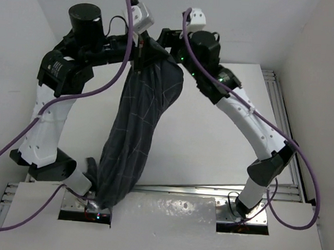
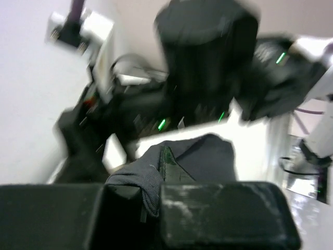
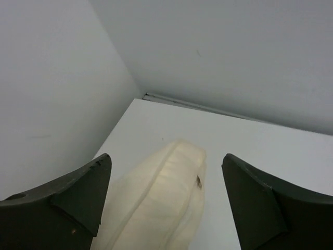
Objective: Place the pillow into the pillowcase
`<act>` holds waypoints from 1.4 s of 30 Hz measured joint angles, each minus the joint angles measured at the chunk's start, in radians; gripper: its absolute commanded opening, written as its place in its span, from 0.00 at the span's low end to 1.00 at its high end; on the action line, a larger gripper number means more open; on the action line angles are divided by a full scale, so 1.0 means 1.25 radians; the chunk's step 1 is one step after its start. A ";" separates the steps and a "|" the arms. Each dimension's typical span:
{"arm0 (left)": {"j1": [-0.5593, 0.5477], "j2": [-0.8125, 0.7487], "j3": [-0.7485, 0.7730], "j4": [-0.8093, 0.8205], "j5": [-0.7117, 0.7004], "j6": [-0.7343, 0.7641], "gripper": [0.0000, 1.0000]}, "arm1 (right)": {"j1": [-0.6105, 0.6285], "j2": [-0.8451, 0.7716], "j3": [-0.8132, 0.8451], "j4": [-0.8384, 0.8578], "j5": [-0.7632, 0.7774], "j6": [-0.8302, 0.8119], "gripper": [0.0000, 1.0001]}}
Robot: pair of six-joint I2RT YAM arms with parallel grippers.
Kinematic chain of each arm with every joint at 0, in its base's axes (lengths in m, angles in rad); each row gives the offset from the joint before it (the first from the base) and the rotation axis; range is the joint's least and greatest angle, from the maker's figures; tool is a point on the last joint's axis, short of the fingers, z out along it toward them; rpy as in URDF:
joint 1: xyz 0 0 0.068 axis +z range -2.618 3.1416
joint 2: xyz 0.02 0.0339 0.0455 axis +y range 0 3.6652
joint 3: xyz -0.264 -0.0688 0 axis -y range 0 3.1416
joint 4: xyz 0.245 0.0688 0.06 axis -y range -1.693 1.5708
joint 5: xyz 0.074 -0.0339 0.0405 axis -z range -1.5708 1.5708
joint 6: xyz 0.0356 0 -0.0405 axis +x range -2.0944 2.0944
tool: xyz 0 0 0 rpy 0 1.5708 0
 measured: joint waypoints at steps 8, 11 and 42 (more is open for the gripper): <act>-0.003 -0.069 -0.037 0.009 -0.056 0.087 0.00 | -0.038 -0.065 0.048 -0.172 -0.181 -0.108 0.83; -0.005 -0.085 -0.092 -0.011 -0.049 0.128 0.00 | -0.042 -0.099 -0.029 -0.164 -0.209 -0.120 0.64; -0.003 -0.178 -0.267 -0.002 -0.111 0.380 0.00 | -0.305 -0.235 -0.335 -0.280 -0.125 0.125 0.70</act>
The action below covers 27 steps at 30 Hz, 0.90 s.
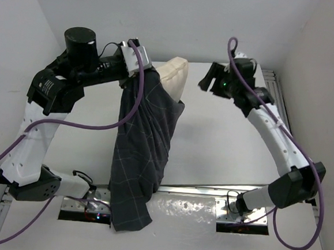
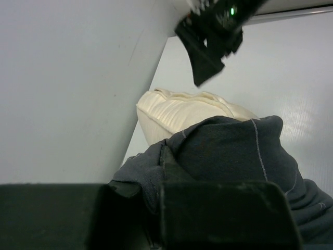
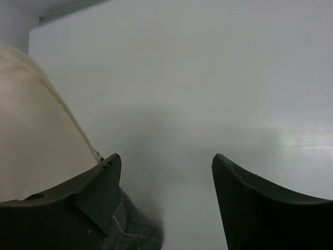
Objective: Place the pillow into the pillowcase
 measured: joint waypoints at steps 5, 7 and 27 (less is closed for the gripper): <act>0.000 -0.020 -0.008 -0.012 0.000 0.003 0.00 | 0.042 0.015 -0.185 0.125 -0.135 0.111 0.72; 0.000 -0.020 -0.013 -0.011 0.000 0.003 0.00 | 0.065 0.017 -0.209 0.167 -0.169 0.140 0.73; 0.000 -0.024 -0.040 0.000 -0.015 0.015 0.00 | 0.167 0.013 -0.238 0.219 -0.220 0.224 0.60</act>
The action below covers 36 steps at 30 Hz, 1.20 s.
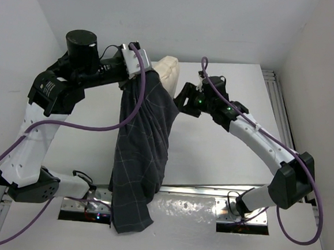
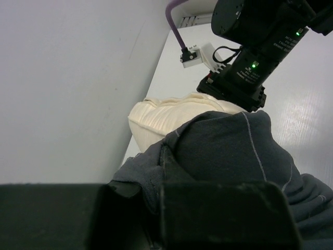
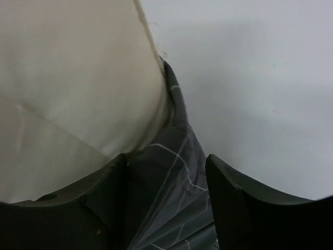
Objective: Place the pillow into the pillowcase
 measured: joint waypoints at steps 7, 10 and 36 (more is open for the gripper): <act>0.000 0.000 -0.004 0.001 0.000 0.006 0.00 | 0.001 0.008 -0.023 0.001 -0.003 0.019 0.00; 0.000 0.000 -0.006 0.001 -0.002 0.005 0.00 | -0.003 0.032 -0.018 0.011 0.003 0.019 0.00; 0.000 -0.003 -0.005 0.214 -0.234 -0.198 0.00 | -0.117 -0.032 0.434 0.050 0.512 -0.444 0.00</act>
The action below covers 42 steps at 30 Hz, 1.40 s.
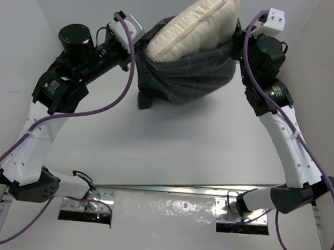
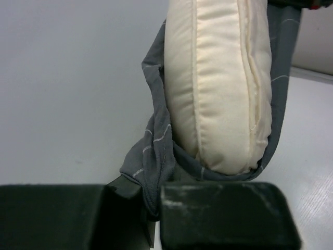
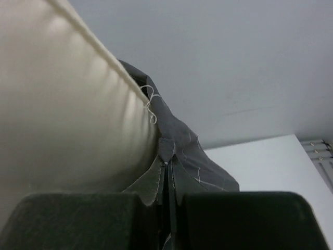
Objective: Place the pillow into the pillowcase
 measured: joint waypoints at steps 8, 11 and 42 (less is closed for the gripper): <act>0.012 0.140 0.115 -0.039 -0.075 -0.010 0.00 | -0.001 0.096 0.137 -0.139 0.011 -0.060 0.00; 0.022 0.134 0.080 0.027 -0.075 -0.036 0.00 | -0.001 0.019 0.026 -0.071 0.021 -0.067 0.00; 0.065 0.316 0.483 -0.007 -0.177 0.037 0.00 | 0.009 0.171 0.553 -0.170 0.031 -0.144 0.00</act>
